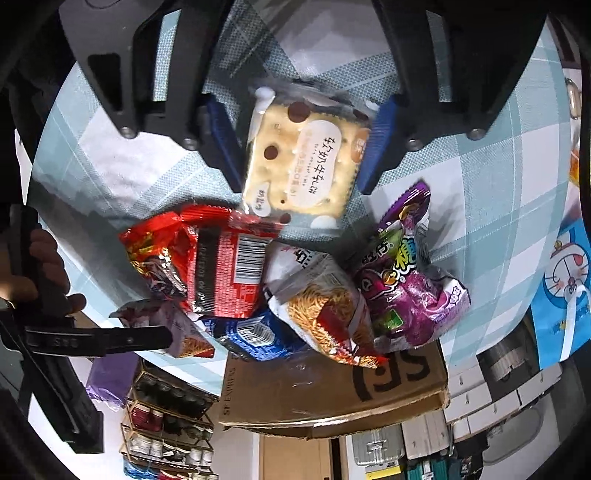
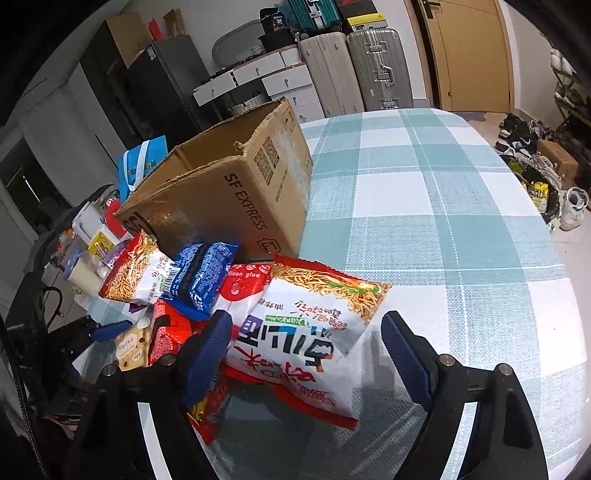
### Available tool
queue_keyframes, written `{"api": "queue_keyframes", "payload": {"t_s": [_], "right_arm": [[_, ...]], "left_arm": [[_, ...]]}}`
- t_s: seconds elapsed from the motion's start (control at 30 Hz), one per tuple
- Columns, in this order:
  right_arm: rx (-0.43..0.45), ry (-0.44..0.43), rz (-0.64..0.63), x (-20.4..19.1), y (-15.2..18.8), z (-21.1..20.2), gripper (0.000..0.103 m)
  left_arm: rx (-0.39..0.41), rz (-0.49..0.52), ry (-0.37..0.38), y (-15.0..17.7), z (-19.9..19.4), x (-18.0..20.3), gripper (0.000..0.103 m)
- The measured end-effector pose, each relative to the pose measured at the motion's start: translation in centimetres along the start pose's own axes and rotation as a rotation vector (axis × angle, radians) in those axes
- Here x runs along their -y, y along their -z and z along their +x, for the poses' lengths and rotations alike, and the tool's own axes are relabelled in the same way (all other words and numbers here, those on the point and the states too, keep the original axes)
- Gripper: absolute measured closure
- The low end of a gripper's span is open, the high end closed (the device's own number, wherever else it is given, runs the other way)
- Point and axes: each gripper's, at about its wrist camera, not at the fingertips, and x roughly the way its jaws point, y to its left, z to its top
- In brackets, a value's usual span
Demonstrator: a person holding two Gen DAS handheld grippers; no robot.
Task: Organize snacks
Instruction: 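Grasp the cracker pack with the left gripper while the right grasps a noodle bag, then lift and carry the cracker pack and noodle bag over the box with both grippers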
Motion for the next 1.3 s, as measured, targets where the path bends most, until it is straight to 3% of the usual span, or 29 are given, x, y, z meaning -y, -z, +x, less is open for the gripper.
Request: {"api": "queue_keyframes", "payload": {"t_s": [0.5,0.7,0.9,1.3], "right_arm": [[0.007,-0.041,0.061,0.9,0.1,0.5,0.025],[0.006,-0.071,0.099,1.1,0.3,0.8,0.038],[0.020,-0.085,0.087,0.8,0.5,0.6,0.045],[0.117,-0.105,0.044,0.0,0.2,-2.0,0.048]], "left_arm": [[0.070,-0.046,0.060,0.0,-2.3,-0.5,0.046],[0.091,-0.054,0.077,-0.2,-3.1,-0.3,0.046],[0.100,-0.063,0.079,-0.5,-3.9,-0.7,0.046],[0.158,-0.078,0.106,-0.6,-6.4,-0.7,0.047]]}}
